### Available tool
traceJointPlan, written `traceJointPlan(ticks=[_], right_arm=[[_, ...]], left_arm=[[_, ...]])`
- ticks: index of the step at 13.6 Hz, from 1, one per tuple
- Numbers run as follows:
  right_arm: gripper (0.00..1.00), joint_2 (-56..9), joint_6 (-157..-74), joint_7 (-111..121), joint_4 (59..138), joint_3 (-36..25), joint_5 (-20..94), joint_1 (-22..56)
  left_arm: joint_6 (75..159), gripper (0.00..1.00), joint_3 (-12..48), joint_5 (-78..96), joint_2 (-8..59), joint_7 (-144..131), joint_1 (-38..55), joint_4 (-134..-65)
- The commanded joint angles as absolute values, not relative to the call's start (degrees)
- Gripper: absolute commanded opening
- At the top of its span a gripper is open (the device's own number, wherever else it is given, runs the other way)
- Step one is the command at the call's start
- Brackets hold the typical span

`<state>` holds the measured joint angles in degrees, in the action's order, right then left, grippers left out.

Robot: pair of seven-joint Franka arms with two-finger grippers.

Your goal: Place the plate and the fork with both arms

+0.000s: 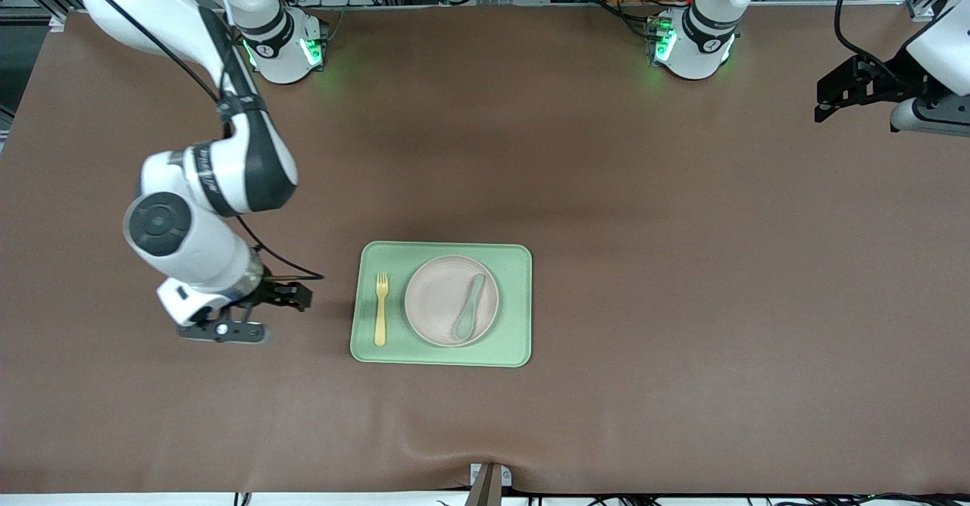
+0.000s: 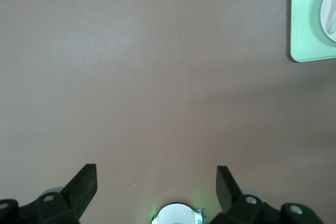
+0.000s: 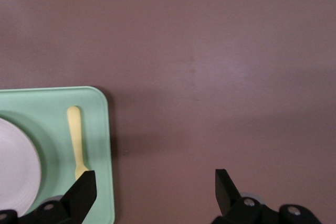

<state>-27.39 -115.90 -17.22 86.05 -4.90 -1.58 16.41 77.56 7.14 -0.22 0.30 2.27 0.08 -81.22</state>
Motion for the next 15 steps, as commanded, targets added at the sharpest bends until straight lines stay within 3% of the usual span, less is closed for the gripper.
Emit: traceJointPlan(ticks=[1,7,15], right_arm=[[1.00,-21.81,-112.16,-12.77,89.20,-3.87,-1.67,12.76],[1.00,-7.40,-112.50,-3.90,102.11,-3.87,-1.58,6.08],[1.00,3.95,-111.80,3.85,110.39,-3.96,-1.58,1.07]], left_arm=[[78.05,1.00,7.21,0.35,0.00,2.90,-0.18,-81.47],[78.31,1.00,7.21,0.35,0.26,2.90,-0.18,-81.39],[78.57,1.00,7.21,0.09,0.53,2.90,-0.18,-81.39]])
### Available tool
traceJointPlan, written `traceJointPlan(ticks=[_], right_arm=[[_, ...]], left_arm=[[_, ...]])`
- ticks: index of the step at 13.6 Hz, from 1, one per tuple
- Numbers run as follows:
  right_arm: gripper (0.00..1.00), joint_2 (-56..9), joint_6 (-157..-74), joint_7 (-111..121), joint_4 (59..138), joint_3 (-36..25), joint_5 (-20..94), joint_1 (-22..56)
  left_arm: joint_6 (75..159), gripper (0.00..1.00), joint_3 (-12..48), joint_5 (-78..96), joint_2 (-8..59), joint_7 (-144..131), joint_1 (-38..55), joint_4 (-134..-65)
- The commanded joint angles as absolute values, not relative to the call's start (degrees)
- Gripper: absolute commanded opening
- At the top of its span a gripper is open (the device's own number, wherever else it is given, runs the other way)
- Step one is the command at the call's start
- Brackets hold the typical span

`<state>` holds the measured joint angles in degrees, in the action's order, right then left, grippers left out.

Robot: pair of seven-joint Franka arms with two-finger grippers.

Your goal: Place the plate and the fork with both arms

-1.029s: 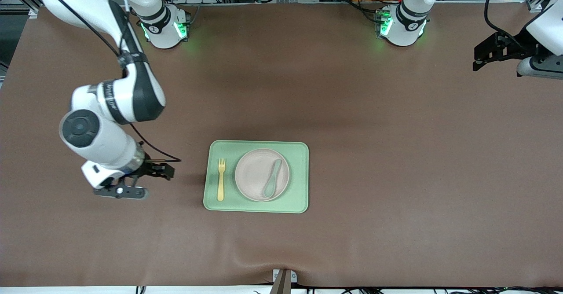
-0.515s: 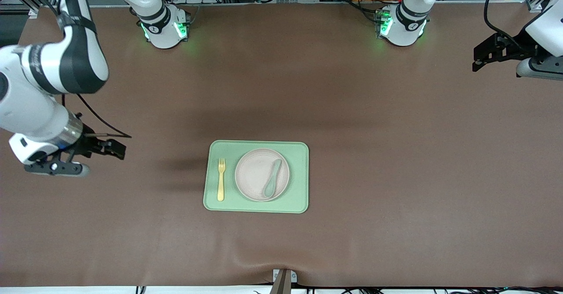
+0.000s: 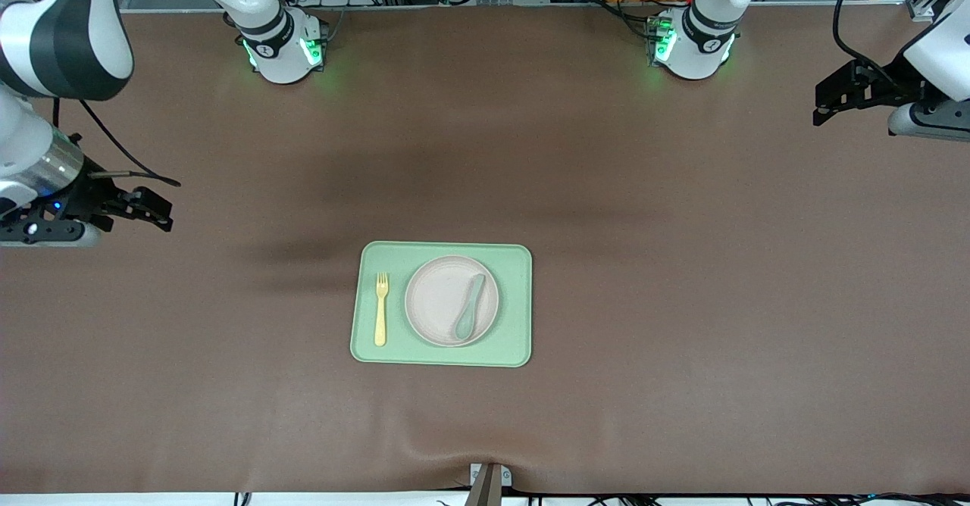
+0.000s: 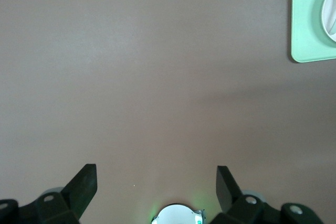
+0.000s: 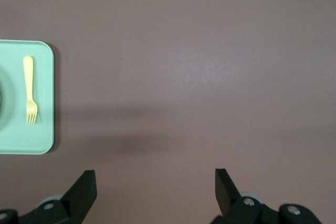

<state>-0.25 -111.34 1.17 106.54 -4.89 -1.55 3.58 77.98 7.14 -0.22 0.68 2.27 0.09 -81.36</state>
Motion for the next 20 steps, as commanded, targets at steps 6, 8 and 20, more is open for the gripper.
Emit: traceJointPlan(ticks=[6,8,20], right_arm=[[1.00,0.88,-106.00,10.71,101.78,-3.96,-1.58,-3.33],[1.00,0.88,-105.65,10.29,99.77,-3.87,-1.41,-3.34],[1.00,-1.67,-94.22,6.68,88.77,-3.52,3.08,-0.98]], left_arm=[[78.49,1.00,7.12,-0.18,0.44,3.08,-0.61,-81.30],[78.49,1.00,7.12,-0.26,0.44,3.08,-0.62,-81.30],[78.49,1.00,7.12,-0.35,0.44,3.08,-0.70,-81.39]])
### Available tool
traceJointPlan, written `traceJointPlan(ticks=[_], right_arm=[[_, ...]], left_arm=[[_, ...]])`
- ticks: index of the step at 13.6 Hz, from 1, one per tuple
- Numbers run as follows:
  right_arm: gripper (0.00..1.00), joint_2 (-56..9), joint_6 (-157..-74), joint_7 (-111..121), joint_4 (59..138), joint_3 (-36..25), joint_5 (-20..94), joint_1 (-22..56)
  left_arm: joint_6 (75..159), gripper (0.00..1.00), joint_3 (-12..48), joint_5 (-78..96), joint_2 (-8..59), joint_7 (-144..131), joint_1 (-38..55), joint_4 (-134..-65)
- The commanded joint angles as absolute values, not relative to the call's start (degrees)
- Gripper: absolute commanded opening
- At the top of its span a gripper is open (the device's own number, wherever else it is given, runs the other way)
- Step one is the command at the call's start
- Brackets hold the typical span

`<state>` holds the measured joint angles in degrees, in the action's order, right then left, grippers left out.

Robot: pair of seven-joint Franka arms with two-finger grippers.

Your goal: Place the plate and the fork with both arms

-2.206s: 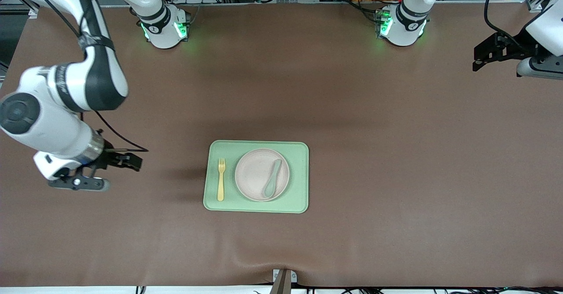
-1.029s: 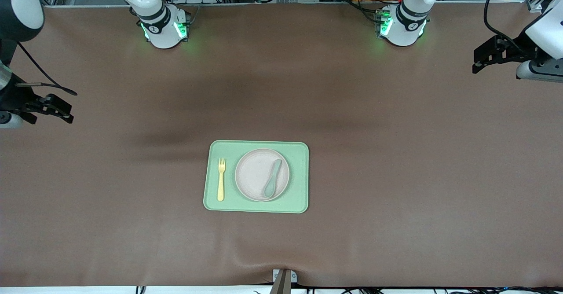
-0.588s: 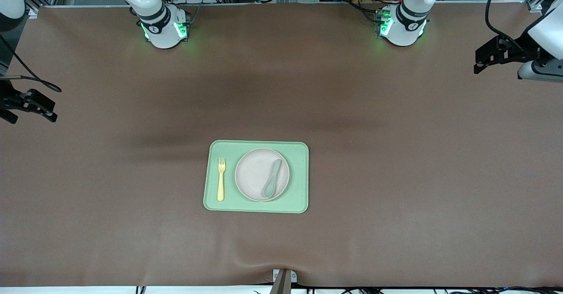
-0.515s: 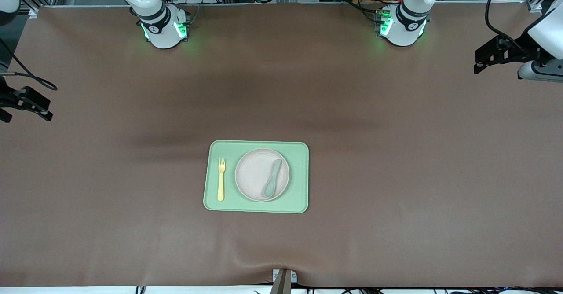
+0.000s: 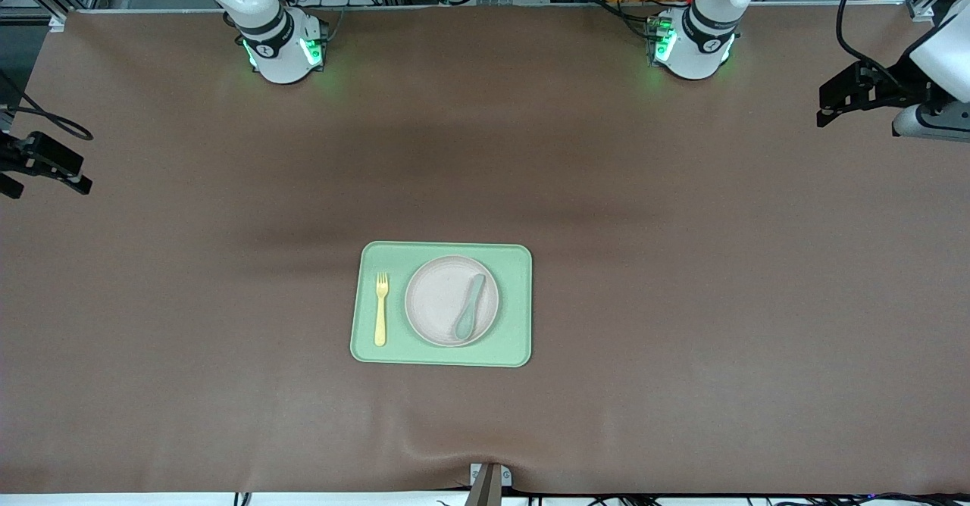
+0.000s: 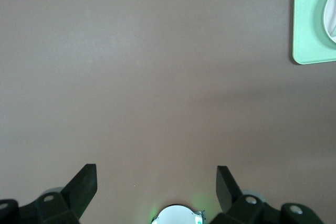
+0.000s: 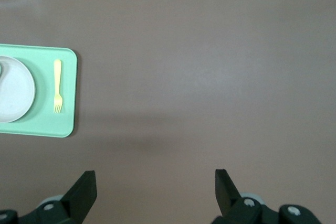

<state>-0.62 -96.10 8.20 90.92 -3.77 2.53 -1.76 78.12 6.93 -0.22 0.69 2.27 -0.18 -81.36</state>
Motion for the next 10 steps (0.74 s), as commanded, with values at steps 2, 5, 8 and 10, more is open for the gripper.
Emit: traceJointPlan(ticks=[2,5,8,10], right_arm=[[1.00,-1.67,-94.13,6.59,88.77,-3.60,3.08,-0.88],[1.00,-1.67,-94.04,6.06,88.77,-3.60,2.99,-0.79],[1.00,-1.67,-93.78,6.06,88.77,-3.60,2.90,-0.70],[1.00,-1.67,-93.78,6.06,88.77,-3.60,2.99,-0.79]], left_arm=[[78.49,1.00,7.12,-0.26,0.44,3.08,-0.70,-81.39],[78.49,1.00,7.12,-0.26,0.44,3.08,-0.70,-81.39],[78.49,1.00,7.12,-0.26,0.44,3.08,-0.79,-81.47],[78.49,1.00,7.12,-0.26,0.44,3.08,-1.05,-81.39]])
